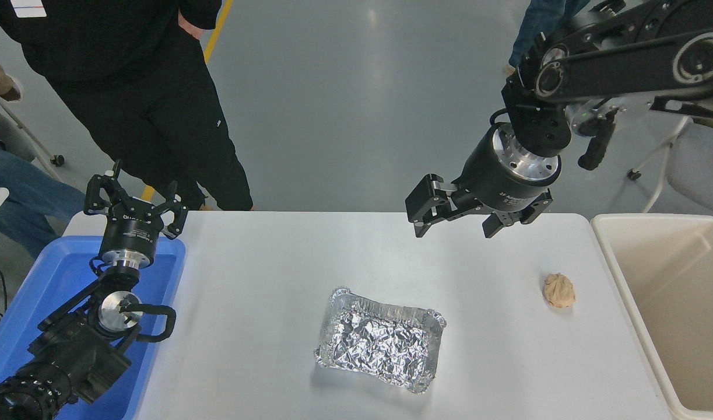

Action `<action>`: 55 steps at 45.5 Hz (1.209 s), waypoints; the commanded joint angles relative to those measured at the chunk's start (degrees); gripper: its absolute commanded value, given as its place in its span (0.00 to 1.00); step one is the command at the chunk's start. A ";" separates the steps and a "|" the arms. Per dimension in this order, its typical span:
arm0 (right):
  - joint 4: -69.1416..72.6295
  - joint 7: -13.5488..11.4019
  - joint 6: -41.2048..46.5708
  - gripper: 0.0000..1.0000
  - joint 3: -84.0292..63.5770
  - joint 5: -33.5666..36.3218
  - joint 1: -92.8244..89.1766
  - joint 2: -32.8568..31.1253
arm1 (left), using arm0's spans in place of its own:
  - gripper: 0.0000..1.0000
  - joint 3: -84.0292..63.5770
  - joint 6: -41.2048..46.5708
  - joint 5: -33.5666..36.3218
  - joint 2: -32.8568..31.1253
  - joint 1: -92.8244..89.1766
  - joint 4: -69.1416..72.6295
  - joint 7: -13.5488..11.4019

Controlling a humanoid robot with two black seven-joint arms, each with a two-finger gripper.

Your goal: Pick up foil plate and place in dustbin

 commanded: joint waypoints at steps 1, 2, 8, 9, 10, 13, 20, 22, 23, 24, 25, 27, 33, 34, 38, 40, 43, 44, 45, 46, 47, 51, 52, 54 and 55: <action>-0.12 0.16 0.07 1.00 -0.93 0.01 -0.08 -0.08 | 0.99 0.00 0.00 0.01 0.00 0.00 -0.01 0.00; -0.12 0.17 0.07 1.00 -0.67 -0.07 -0.08 0.10 | 0.99 0.00 0.00 0.01 0.00 0.00 -0.01 0.00; -0.12 0.17 0.07 1.00 -1.19 -0.07 0.63 -0.08 | 0.99 0.00 0.00 0.01 0.00 0.00 -0.01 0.00; -0.20 0.17 0.07 1.00 -1.37 -0.07 0.63 -0.08 | 0.99 0.00 0.00 0.01 0.00 0.00 -0.01 0.00; -0.20 0.17 0.07 1.00 -1.46 -0.07 0.63 -0.08 | 0.99 0.00 0.00 0.01 0.00 0.00 -0.01 0.00; -0.20 0.17 0.25 1.00 -1.64 -0.07 0.63 -0.17 | 0.99 0.00 0.00 0.01 0.00 0.00 -0.01 0.00; 0.15 0.17 0.51 1.00 -1.64 -0.07 0.45 0.27 | 0.99 0.00 0.00 0.01 0.00 0.00 -0.01 0.00; 0.15 0.17 0.51 1.00 -1.20 -0.07 0.19 0.45 | 0.99 0.00 0.00 0.01 0.00 0.00 -0.01 0.00; 0.15 0.17 0.51 1.00 -0.94 -0.07 0.01 0.54 | 0.99 0.00 0.00 0.01 0.08 0.00 -0.01 0.00; 0.15 0.17 0.51 1.00 -0.67 -0.07 -0.25 0.80 | 0.99 0.00 0.00 0.01 0.00 0.00 -0.01 0.00; 0.15 0.17 0.43 1.00 -0.50 -0.07 -0.51 1.06 | 0.99 0.00 0.00 0.01 0.00 0.00 -0.01 0.00; 0.15 0.17 0.25 1.00 -0.41 -0.07 -1.21 1.68 | 0.99 0.00 0.00 0.01 0.00 0.00 -0.01 0.00; -0.20 0.17 -0.54 1.00 -0.14 -0.43 -5.17 2.38 | 0.99 0.00 0.00 0.01 0.00 0.00 0.08 0.00; -0.20 0.08 -0.71 1.00 -0.14 -0.43 -5.52 2.64 | 0.99 0.00 0.00 0.01 0.00 0.00 -0.01 0.00; -0.29 0.08 -2.12 1.00 0.03 -0.43 -7.19 3.78 | 0.99 0.00 0.00 0.01 0.00 0.00 -0.01 0.00; -0.29 0.08 -3.17 1.00 -0.05 -0.43 -8.16 4.58 | 0.99 0.00 0.00 0.01 0.00 0.00 -0.01 0.00; -0.82 0.08 -4.93 1.00 -0.05 -0.43 -10.09 5.81 | 0.99 0.00 0.00 0.01 0.00 0.00 -0.01 0.00; -1.86 0.08 -5.46 1.00 -0.05 -0.43 -11.14 6.42 | 0.99 0.00 0.00 0.01 0.00 0.00 -0.01 0.00; -2.57 0.08 -5.72 1.00 -0.05 -0.34 -12.02 6.95 | 0.99 0.00 0.00 0.01 0.00 0.00 -0.01 0.00; -3.36 0.08 -5.99 1.00 -0.05 -0.25 -12.81 7.47 | 0.99 0.00 0.00 0.01 0.00 0.00 0.08 0.00; -4.15 0.08 -6.08 1.00 0.03 -0.16 -13.78 8.00 | 0.99 0.00 0.00 0.01 0.08 0.00 -0.01 0.00; -6.79 0.08 -6.43 1.00 0.21 -0.07 -17.29 9.32 | 0.99 0.00 0.00 0.01 0.00 0.00 -0.01 0.00; -7.49 0.08 -6.52 1.00 0.30 -0.07 -18.26 9.50 | 0.99 0.00 0.00 0.01 0.08 0.00 -0.01 0.00; -8.99 0.08 -7.13 1.00 0.65 -0.07 -20.28 9.94 | 0.99 0.00 0.00 0.01 0.00 0.00 -0.01 0.00; -9.60 0.08 -7.74 1.00 0.91 -0.07 -21.34 10.11 | 0.99 0.00 0.00 0.01 0.00 0.00 -0.01 0.00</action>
